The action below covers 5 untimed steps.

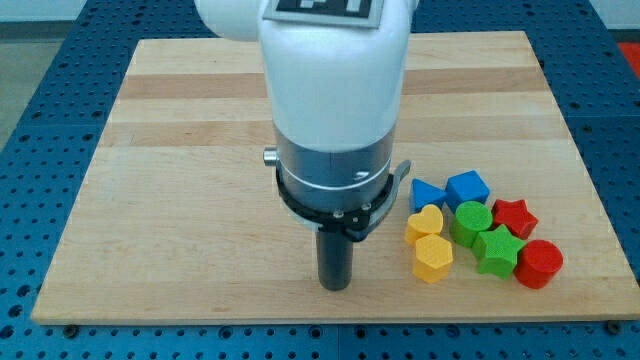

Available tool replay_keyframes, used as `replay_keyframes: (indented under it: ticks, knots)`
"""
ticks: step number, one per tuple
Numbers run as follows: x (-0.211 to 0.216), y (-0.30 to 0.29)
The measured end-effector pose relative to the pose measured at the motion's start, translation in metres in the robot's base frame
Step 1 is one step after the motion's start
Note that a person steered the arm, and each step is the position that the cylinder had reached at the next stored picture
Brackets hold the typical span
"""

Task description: Place the yellow hexagon left to the green star

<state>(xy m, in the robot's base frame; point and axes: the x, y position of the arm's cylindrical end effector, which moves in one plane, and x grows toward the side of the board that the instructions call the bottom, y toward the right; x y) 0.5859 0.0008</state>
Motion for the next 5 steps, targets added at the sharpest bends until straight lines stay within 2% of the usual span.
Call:
replay_keyframes:
  ticks: [5]
  knots:
    - [-0.002,0.09]
